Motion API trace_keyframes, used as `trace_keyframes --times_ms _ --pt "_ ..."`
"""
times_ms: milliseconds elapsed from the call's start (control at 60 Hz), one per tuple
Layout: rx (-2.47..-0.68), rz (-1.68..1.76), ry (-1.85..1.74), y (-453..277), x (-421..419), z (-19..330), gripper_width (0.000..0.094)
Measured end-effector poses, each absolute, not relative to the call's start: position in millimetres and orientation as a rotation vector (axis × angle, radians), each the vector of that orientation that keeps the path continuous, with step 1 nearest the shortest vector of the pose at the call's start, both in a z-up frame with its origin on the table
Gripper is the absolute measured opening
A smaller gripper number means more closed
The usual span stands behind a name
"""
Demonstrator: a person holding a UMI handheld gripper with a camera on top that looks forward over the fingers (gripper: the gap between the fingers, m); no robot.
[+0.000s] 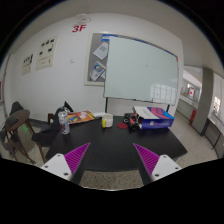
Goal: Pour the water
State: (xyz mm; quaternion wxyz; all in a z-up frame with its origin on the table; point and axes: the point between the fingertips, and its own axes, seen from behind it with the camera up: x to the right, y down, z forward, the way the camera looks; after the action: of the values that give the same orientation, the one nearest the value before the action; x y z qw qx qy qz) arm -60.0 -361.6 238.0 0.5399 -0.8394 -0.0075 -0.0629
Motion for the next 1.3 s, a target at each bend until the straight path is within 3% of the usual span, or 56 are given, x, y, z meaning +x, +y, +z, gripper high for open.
trace_keyframes --times_ms 167,450,600,850,1133,1300 --pt "-2.038 -0.179 -0.021 -363.2 -69.1 215.8 0.0847" --pt "-2.155 -0.159 -0.013 -352.9 -151.6 111.1 0.0843" --pt "-2.16 -0.051 -0.021 -313.9 -233.2 77.6 0.0843" --pt "-2.014 0.057 -0.056 -169.3 -338.6 76.8 0.0846" --pt "-1.925 0.031 -0.055 -35.1 -357.6 71.4 0.0837" --pt "-1.912 0.006 -0.074 2.0 -362.0 56.0 0.0758"
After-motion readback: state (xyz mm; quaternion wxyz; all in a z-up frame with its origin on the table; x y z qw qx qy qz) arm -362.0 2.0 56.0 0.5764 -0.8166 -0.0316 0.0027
